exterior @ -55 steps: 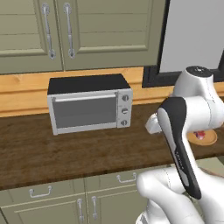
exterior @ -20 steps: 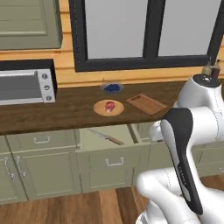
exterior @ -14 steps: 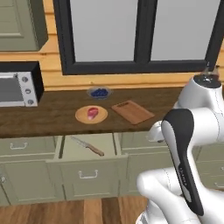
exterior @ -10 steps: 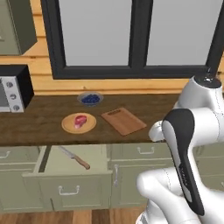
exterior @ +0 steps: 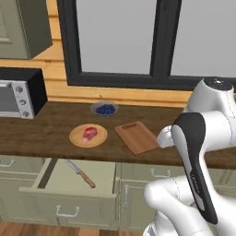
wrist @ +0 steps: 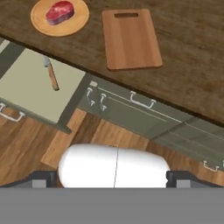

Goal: Pick up the knife from the drawer and place it on the cutting board. Then place the meat from the plate to the cutting board.

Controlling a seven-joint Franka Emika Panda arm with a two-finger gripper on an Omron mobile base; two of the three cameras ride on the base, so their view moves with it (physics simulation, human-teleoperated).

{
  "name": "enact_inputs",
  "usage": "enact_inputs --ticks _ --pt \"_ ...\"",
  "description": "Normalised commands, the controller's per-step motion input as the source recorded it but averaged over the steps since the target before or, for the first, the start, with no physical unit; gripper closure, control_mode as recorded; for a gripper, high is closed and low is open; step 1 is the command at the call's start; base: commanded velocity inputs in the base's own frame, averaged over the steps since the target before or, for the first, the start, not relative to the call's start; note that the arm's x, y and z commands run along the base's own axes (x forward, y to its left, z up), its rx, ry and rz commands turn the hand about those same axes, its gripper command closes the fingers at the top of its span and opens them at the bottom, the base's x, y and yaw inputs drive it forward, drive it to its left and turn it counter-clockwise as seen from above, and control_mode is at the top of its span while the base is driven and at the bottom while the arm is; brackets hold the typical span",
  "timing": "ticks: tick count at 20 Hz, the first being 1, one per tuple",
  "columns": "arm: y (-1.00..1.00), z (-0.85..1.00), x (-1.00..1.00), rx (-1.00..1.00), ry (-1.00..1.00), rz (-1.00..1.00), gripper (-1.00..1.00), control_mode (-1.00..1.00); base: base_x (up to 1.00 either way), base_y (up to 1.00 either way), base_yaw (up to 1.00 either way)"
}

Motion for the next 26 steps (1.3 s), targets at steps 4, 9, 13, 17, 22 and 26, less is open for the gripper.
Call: enact_inputs --ticks 4,9,13,17,22,26 --pt "0.00 0.00 0.00 0.00 0.00 0.00 -1.00 1.00 0.42 -0.04 0.16" --pt "0.00 0.00 0.00 0.00 0.00 0.00 -1.00 1.00 0.60 0.16 0.01" --pt "0.00 0.00 0.00 0.00 0.00 0.00 -1.00 1.00 0.54 0.57 -0.07" --pt "0.00 0.00 0.00 0.00 0.00 0.00 -1.00 1.00 0.66 0.17 -0.05" --pt "0.00 0.00 0.00 0.00 0.00 0.00 -1.00 1.00 0.24 -0.33 0.12" --pt "0.00 0.00 0.00 0.00 0.00 0.00 -1.00 1.00 -0.07 -0.59 0.33"
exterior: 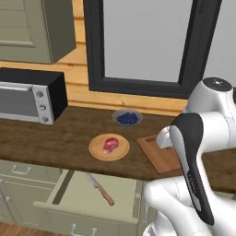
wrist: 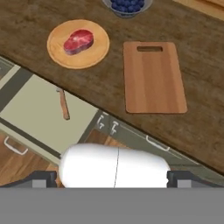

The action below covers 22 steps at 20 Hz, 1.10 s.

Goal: Pick up the knife from the drawer and place it on the cutting board. Then place the meat from the plate to the cutting board.

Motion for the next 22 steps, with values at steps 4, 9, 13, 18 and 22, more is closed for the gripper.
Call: enact_inputs --ticks 4,9,13,18,22 --pt "0.00 0.00 0.00 0.00 0.00 0.00 -1.00 1.00 0.15 -0.38 0.27" --pt "0.00 0.00 0.02 0.02 0.00 0.05 -1.00 -1.00 0.20 -0.10 0.19" --pt "0.30 -0.09 0.04 0.19 0.02 0.30 -1.00 -1.00 0.00 0.00 0.00" --pt "0.91 -0.21 0.00 0.01 0.05 0.17 -1.00 -1.00 0.00 0.00 0.00" --pt "0.98 -0.23 0.00 -0.03 0.07 0.06 -1.00 -1.00 0.00 0.00 0.00"
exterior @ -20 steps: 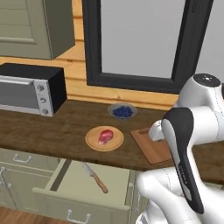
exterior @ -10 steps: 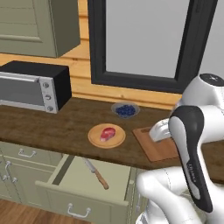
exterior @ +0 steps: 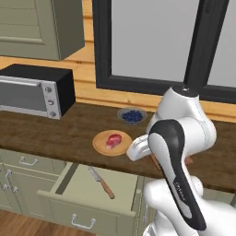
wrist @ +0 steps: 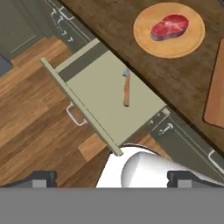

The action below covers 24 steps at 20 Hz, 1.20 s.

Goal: Pick up the knife from the drawer and place it on the cutting board. Then place the meat from the plate to the cutting board.

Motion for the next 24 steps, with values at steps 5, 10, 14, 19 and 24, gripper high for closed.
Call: enact_inputs --ticks 5,10,14,19,24 --pt "0.79 -0.69 0.12 0.00 0.10 0.07 -1.00 -1.00 0.00 0.00 0.00" --pt "0.80 -0.78 0.27 0.00 0.08 0.09 -1.00 -1.00 0.00 0.00 0.00" --pt "0.54 -0.61 0.20 -0.01 0.02 0.01 -1.00 -1.00 0.00 0.00 0.00" --pt "0.14 -0.57 0.28 0.00 0.04 0.02 -1.00 -1.00 0.00 0.00 0.00" --pt "0.21 -0.45 0.03 -0.07 0.01 0.05 -1.00 -1.00 0.00 0.00 0.00"
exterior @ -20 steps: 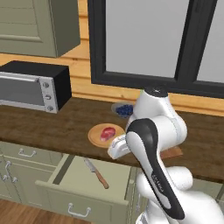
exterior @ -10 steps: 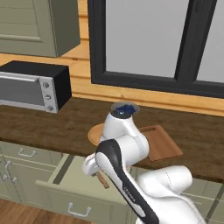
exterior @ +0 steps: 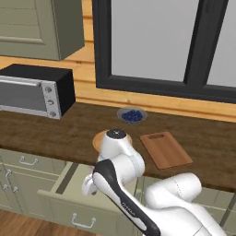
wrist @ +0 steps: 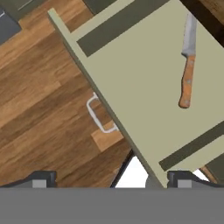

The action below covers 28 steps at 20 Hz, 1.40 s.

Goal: Pick up the knife from the drawer and place it on the cutting board. Then place the meat from the plate to the cutting board.

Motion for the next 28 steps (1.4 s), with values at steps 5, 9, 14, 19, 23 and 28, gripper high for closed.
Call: enact_inputs --ticks 5,9,14,19,23,28 --pt "0.24 -0.58 0.18 -0.13 -0.03 0.04 -1.00 -1.00 0.00 0.00 0.00" --pt "0.04 -0.49 0.42 -0.06 -0.01 0.05 -1.00 -1.00 0.00 0.00 0.00" --pt "0.04 -0.24 0.39 -0.01 0.01 0.02 -1.00 -1.00 0.00 0.00 0.00" --pt "0.19 -0.34 0.15 0.00 0.06 0.03 -1.00 -1.00 0.00 0.00 0.00" --pt "0.22 -0.28 0.16 0.00 0.01 0.02 -1.00 -1.00 0.00 0.00 0.00" --pt "0.27 -0.20 0.05 0.00 0.03 0.04 -1.00 -1.00 0.00 0.00 0.00"
